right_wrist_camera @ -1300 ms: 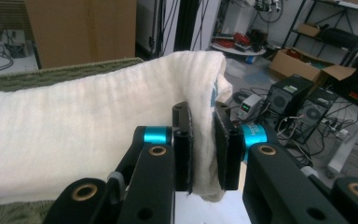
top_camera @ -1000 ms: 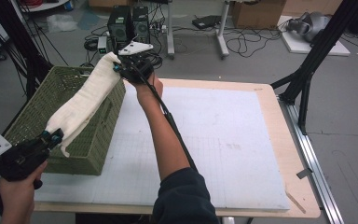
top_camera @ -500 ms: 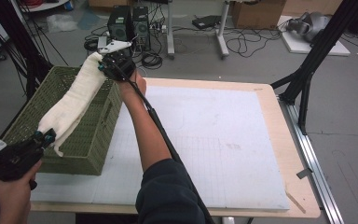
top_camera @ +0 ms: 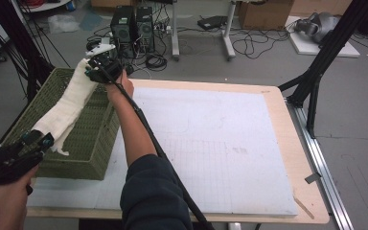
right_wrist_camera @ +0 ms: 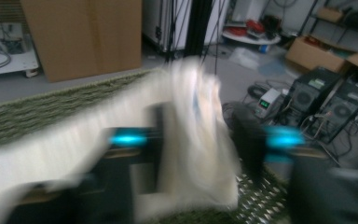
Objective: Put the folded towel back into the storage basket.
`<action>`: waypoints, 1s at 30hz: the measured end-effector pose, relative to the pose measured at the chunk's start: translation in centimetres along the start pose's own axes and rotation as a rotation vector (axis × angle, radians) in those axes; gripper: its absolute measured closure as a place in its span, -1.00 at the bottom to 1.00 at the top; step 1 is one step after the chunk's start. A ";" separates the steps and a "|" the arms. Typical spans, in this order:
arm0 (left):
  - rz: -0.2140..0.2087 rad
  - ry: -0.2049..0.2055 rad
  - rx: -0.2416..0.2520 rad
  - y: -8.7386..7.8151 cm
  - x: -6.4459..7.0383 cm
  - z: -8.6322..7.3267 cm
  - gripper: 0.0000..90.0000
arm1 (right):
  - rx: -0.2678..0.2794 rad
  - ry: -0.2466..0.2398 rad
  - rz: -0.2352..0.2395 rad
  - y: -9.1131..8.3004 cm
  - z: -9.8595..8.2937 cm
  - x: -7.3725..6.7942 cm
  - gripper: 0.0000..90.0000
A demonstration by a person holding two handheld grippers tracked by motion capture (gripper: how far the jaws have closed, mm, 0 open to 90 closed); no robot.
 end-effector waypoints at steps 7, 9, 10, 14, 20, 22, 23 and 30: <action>0.001 0.022 0.000 0.0 0.0 0.0 -0.21 | -0.035 0.041 0.042 -0.3 -1.8 -0.4 -0.30; -0.003 0.028 0.001 0.1 0.1 0.0 -0.23 | -0.051 0.043 0.060 -0.9 -2.3 -0.4 -0.31; -0.001 0.037 0.000 0.1 0.1 0.0 -0.24 | -0.057 0.039 0.066 -1.2 -2.5 -0.5 -0.31; -0.030 0.059 -0.008 0.3 0.3 -0.1 -0.35 | -0.039 0.043 0.075 -3.1 -3.3 -0.4 -0.34; -0.077 0.046 -0.024 0.8 1.0 -0.4 -0.52 | -0.022 0.060 0.082 -6.1 -4.9 0.0 -0.41; -0.080 0.034 -0.036 1.0 1.3 -0.5 -0.57 | -0.016 0.064 0.086 -7.2 -5.4 0.3 -0.44; -0.083 0.033 -0.045 1.2 1.4 -0.6 -0.58 | -0.019 0.066 0.084 -7.7 -5.7 0.4 -0.47; -0.148 0.039 -0.084 2.1 2.9 -1.2 -0.62 | -0.021 0.065 0.079 -11.3 -7.4 1.3 -0.59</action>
Point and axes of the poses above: each handheld gripper's, and its own axes: y roughly forward along the jaws, z roughly out of its top, x roughly to its right, the point moved 5 cm from there along y, roughly forward along the jaws, and after that the axes turned 15 degrees about -y, right-handed, at the moved point
